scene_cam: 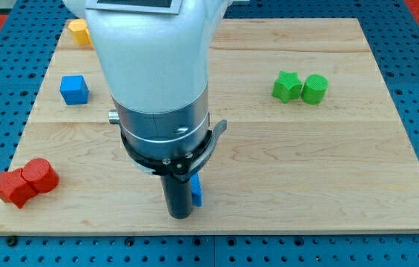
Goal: Move the blue cube closer to the blue tringle
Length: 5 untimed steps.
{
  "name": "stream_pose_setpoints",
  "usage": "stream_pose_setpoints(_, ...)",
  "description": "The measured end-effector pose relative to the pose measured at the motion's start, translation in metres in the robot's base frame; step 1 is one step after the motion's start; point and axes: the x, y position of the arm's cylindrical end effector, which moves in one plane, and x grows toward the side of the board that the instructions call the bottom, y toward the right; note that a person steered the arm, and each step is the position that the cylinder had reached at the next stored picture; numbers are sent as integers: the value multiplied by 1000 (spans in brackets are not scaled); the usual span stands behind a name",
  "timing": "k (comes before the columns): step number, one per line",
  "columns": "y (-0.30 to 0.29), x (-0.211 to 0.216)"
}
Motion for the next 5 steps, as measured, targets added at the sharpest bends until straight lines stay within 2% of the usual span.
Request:
stream_pose_setpoints(1,-79,-20)
stream_pose_setpoints(3,-114,-118)
stream_pose_setpoints(4,-194,-163)
stream_pose_setpoints(5,-228,-214)
